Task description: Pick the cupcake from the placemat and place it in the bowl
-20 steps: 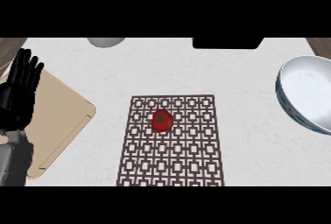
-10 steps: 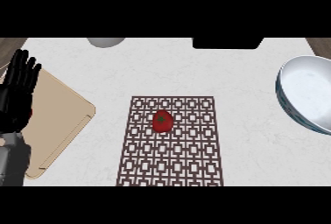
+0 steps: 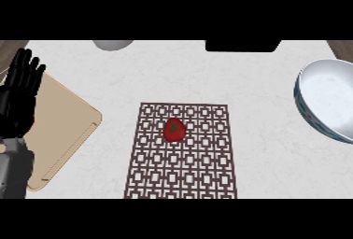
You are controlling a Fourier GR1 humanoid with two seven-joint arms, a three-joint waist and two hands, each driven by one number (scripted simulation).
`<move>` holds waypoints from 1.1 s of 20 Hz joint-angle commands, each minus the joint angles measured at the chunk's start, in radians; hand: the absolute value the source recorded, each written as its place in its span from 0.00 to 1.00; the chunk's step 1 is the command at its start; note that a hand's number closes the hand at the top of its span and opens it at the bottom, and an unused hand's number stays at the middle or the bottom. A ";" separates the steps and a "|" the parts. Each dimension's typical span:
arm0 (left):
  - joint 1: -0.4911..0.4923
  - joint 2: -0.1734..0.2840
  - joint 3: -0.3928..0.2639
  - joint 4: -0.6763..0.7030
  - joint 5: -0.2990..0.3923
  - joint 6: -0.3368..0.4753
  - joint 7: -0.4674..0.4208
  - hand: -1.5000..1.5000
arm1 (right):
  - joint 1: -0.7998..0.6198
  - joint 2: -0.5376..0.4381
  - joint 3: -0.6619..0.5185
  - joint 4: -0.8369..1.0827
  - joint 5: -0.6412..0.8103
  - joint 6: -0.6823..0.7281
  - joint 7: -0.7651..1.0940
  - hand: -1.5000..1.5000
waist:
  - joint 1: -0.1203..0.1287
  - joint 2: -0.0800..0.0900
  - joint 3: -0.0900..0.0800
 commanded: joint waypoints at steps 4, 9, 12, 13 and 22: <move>-0.010 0.021 0.018 0.005 0.014 -0.021 -0.003 0.50 | -0.059 0.147 -0.028 0.224 -0.020 -0.101 -0.053 0.00 | 0.003 0.002 0.001; 0.016 0.010 0.011 -0.026 0.011 -0.017 0.002 0.50 | -0.140 0.211 -0.119 0.298 -0.087 -0.216 -0.139 0.00 | 0.009 0.002 0.001; 0.029 0.015 0.024 -0.002 0.007 -0.019 -0.023 0.50 | -0.151 0.158 -0.204 0.287 -0.134 -0.266 -0.184 0.00 | -0.002 0.000 0.001; 0.067 -0.007 0.013 -0.012 -0.001 -0.016 -0.050 0.50 | -0.119 0.174 -0.218 0.267 -0.141 -0.302 -0.205 0.00 | -0.007 -0.002 0.000; 0.065 -0.021 -0.005 -0.066 0.002 -0.010 -0.012 0.50 | -0.098 -0.074 -0.457 0.564 -0.280 -0.237 -0.335 0.00 | 0.004 0.002 0.003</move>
